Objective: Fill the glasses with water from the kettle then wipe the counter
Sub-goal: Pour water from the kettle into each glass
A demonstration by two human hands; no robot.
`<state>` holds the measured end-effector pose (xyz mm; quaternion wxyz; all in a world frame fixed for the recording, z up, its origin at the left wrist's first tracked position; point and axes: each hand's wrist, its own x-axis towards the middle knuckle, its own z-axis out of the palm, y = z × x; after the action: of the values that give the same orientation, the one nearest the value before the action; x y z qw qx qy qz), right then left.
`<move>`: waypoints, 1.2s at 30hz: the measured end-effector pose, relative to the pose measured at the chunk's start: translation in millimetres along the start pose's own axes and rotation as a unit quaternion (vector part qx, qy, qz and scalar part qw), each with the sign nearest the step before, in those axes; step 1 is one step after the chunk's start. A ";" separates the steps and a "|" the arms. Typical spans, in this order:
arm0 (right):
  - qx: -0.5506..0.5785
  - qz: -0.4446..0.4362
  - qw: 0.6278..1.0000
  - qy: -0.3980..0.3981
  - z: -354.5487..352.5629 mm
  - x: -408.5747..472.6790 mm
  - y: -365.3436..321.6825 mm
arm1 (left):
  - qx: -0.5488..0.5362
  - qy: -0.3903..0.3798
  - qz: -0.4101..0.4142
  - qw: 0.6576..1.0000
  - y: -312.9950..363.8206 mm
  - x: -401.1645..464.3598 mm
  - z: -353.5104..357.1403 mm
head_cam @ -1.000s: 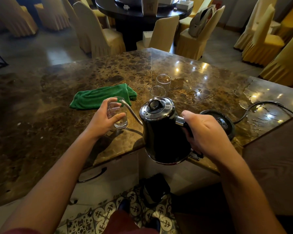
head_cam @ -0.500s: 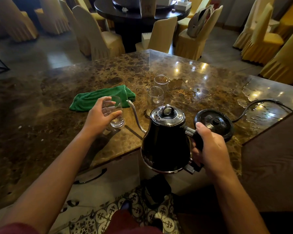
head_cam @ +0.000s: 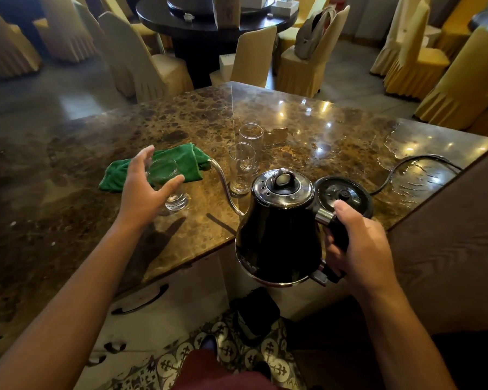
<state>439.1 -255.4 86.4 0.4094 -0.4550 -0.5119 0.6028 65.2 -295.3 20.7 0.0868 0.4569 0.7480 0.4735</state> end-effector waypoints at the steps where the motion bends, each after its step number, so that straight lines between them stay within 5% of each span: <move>1: 0.000 -0.003 1.000 0.001 -1.1 -0.6 -2.1 | 0.013 0.025 0.035 0.999 8.5 -1.4 0.2; 9: 0.026 -0.001 0.998 0.049 -18.4 -6.0 -10.7 | 0.172 0.025 0.217 0.961 59.4 -6.4 28.0; 13: 0.013 -0.014 0.998 0.060 -26.8 -9.9 -12.6 | 0.188 -0.057 0.160 0.967 69.0 -0.4 62.7; 20: 0.009 -0.029 0.997 0.065 -30.0 -11.5 -21.2 | 0.009 -0.113 -0.028 0.993 71.1 26.4 118.9; 27: -0.005 -0.051 0.998 0.044 -28.4 -11.6 -29.8 | -0.027 -0.095 -0.015 0.995 64.3 38.2 140.3; 36: -0.162 -0.152 0.974 0.045 -35.0 -5.8 -51.9 | -0.059 -0.122 0.057 0.989 48.3 5.1 122.6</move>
<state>475.9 -245.1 136.3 0.4400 -0.4584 -0.6469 0.4216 160.4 -207.8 -5.5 0.1772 0.5468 0.6754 0.4620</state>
